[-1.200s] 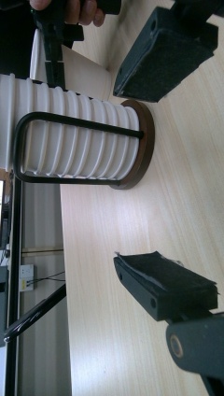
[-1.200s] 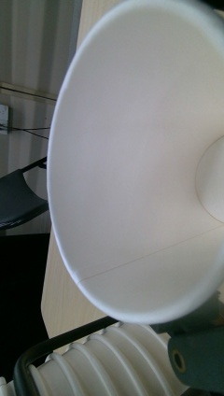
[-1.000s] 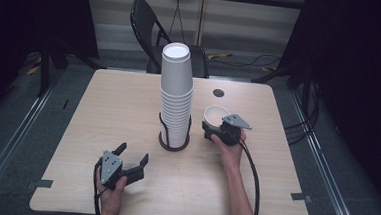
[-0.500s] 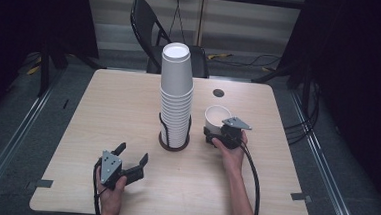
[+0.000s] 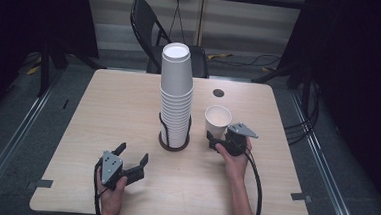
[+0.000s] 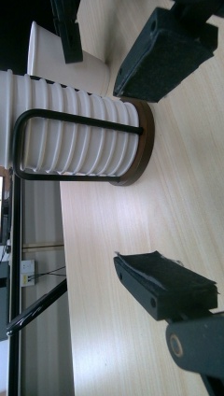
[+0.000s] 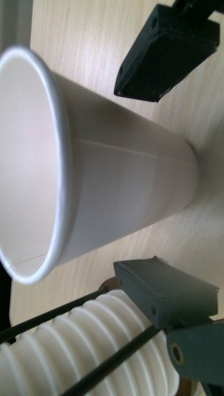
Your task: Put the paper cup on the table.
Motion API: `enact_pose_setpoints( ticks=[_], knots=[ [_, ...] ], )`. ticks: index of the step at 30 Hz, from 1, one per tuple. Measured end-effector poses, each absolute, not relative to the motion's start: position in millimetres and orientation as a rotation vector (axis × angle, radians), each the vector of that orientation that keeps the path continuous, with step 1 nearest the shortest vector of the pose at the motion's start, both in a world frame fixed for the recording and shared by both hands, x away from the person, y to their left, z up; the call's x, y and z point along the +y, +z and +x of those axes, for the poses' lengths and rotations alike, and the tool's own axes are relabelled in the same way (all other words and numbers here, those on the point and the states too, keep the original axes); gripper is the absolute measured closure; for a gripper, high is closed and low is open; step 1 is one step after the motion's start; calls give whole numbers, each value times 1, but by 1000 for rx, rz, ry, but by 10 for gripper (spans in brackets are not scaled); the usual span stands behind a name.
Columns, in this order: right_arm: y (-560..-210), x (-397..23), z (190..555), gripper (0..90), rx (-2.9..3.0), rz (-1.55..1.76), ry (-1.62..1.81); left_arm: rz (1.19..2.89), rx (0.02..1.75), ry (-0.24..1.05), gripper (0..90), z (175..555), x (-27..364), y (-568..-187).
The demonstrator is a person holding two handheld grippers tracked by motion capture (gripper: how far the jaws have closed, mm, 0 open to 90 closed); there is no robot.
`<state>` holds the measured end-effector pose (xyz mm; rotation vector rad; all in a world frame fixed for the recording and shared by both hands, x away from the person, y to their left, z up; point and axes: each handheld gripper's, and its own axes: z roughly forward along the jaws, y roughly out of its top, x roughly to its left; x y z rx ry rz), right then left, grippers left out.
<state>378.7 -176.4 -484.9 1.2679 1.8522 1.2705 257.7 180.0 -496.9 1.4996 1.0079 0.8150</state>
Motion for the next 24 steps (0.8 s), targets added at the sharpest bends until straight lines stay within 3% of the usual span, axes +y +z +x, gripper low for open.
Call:
enact_pose_setpoints(
  ticks=[24],
  knots=[
    [-473, -184, 307, 136, 1696, 1236, 1398, 1507, 1029, 806, 158, 259, 180, -496]
  ],
)
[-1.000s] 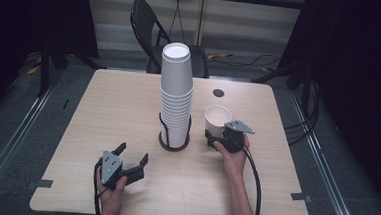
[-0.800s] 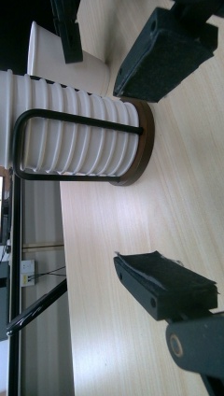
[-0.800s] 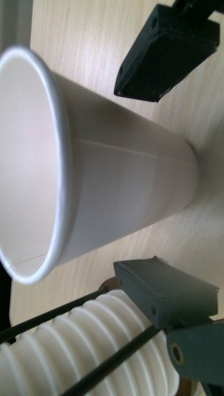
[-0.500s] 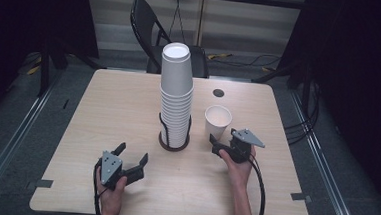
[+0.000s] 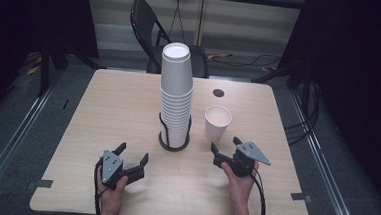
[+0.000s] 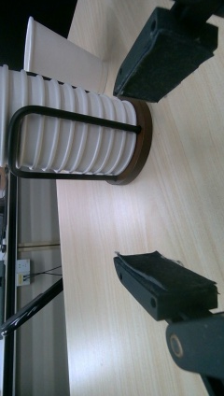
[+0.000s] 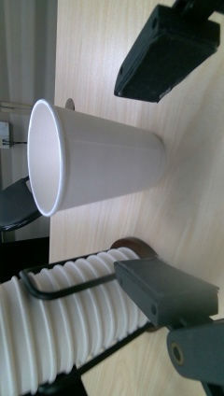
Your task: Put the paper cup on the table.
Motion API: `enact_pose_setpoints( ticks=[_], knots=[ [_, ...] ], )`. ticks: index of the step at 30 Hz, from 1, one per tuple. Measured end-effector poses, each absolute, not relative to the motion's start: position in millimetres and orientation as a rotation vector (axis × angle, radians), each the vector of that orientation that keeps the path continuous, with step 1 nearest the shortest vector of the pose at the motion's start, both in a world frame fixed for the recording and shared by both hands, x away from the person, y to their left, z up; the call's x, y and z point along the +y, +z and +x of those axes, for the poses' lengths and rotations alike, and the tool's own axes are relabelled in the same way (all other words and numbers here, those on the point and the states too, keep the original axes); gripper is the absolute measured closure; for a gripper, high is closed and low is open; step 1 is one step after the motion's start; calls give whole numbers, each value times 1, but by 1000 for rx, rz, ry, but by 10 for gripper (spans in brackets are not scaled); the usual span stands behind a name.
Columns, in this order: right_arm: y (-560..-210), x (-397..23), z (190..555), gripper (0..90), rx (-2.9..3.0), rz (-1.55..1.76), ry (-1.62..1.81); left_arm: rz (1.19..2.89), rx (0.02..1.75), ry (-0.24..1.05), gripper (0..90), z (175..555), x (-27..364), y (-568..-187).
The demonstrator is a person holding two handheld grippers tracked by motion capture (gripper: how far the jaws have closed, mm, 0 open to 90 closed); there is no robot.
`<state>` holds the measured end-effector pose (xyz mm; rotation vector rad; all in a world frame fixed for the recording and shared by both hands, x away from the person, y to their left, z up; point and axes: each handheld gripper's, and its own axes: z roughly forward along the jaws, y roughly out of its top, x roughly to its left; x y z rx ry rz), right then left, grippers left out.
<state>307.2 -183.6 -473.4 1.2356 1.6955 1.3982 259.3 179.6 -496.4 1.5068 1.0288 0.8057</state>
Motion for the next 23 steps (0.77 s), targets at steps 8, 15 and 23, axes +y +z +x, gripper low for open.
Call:
enact_pose_setpoints(
  ticks=[8, 15, 23],
  knots=[
    [-485, -180, 286, 133, 1690, 1269, 1446, 1484, 1049, 807, 162, 259, 181, -497],
    [-496, -175, 268, 131, 1642, 1228, 1454, 1493, 1050, 831, 161, 259, 179, -496],
    [-496, -174, 262, 131, 1626, 1173, 1450, 1475, 1051, 821, 159, 258, 181, -497]
  ],
)
